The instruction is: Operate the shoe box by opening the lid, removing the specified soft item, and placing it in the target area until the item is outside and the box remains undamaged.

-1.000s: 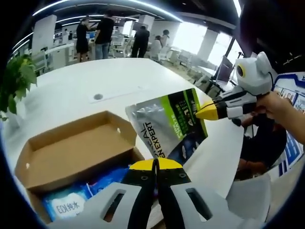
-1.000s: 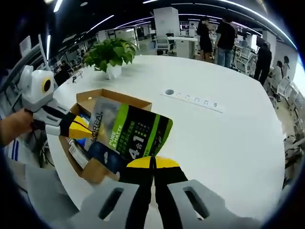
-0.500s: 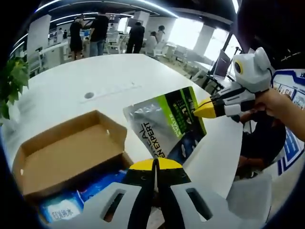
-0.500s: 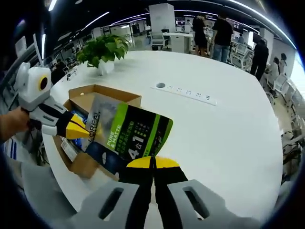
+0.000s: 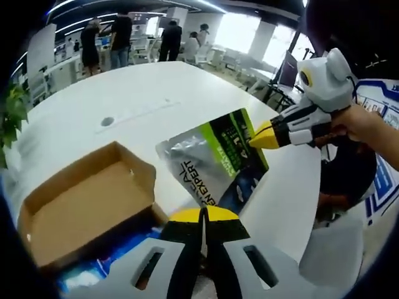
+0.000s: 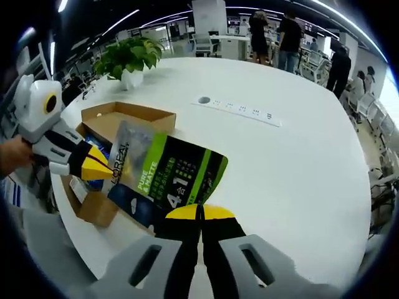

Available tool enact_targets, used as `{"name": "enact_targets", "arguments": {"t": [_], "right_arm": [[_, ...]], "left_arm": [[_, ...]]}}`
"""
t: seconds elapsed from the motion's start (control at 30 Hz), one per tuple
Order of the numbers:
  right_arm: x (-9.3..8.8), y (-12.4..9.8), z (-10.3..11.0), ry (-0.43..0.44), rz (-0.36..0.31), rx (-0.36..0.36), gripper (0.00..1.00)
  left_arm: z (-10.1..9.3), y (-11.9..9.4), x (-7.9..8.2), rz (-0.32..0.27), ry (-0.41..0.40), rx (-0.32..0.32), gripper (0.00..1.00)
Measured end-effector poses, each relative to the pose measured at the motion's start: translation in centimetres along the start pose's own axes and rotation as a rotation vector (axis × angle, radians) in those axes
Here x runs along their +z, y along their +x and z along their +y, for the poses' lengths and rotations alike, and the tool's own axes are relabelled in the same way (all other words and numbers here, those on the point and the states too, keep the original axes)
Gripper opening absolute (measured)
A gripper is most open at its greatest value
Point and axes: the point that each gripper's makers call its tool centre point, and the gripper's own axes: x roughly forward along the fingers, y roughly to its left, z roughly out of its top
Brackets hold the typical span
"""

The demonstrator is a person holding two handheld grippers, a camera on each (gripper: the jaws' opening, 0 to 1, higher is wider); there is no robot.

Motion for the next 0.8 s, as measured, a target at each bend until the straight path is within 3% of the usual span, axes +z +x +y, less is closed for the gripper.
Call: {"name": "enact_targets", "arguments": {"t": [0.27, 0.47, 0.8], "right_arm": [[-0.8, 1.2, -0.6, 0.005, 0.028, -0.005, 0.00], [-1.0, 1.8, -0.9, 0.003, 0.039, -0.008, 0.00], [-2.0, 2.9, -1.4, 0.027, 0.051, -0.022, 0.00]], "left_arm": [[0.3, 1.3, -0.4, 0.066, 0.071, 0.000, 0.00], [0.6, 2.2, -0.8, 0.142, 0.220, 0.023, 0.00], [0.7, 3.6, -1.4, 0.207, 0.302, 0.041, 0.00]]}}
